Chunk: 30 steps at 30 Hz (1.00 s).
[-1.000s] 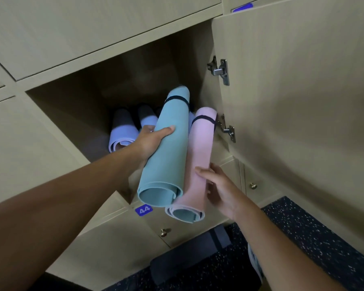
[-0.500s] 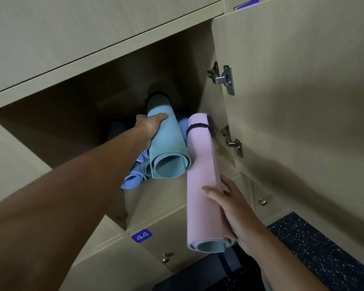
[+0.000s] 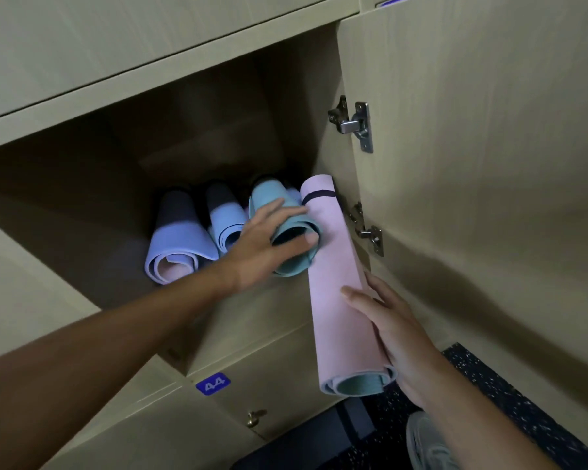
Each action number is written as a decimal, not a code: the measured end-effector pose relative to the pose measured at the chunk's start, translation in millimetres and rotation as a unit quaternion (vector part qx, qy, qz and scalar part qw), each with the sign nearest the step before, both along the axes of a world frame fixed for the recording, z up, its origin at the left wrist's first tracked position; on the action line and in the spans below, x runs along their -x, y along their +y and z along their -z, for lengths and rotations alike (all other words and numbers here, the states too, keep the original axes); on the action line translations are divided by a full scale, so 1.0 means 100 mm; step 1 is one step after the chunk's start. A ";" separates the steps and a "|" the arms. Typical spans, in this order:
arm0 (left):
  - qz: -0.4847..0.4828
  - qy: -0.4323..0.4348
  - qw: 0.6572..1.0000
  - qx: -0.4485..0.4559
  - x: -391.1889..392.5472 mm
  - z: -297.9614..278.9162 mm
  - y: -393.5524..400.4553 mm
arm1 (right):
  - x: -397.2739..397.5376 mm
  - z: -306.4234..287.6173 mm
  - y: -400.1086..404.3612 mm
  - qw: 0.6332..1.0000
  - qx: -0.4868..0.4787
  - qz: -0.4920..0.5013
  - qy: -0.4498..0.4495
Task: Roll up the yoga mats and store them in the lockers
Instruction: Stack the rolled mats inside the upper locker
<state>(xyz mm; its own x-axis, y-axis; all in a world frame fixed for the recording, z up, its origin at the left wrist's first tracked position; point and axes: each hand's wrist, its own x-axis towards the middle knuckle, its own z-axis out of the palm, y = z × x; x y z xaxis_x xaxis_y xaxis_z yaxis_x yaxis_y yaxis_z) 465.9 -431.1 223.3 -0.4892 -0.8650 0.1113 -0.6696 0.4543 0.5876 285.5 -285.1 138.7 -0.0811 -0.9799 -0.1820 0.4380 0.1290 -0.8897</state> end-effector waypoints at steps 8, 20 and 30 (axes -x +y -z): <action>-0.067 -0.012 0.971 0.230 0.05 0.15 -0.02 | -0.04 -0.02 0.04 1.000 0.001 0.006 0.010; -0.095 -0.097 0.946 0.296 -0.05 0.24 -0.63 | 0.00 0.00 0.02 1.000 -0.002 -0.002 0.009; -0.055 -0.280 0.938 0.196 -0.16 0.20 -1.00 | 0.04 0.06 -0.02 1.000 0.001 -0.008 -0.019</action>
<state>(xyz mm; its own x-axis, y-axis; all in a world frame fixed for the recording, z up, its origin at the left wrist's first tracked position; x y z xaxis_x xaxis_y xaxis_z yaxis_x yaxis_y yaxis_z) 481.8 -531.3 203.7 -0.4767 -0.8597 0.1837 -0.8786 0.4728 -0.0675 281.4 -287.3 133.1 -0.0590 -0.9813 -0.1830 0.4695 0.1345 -0.8726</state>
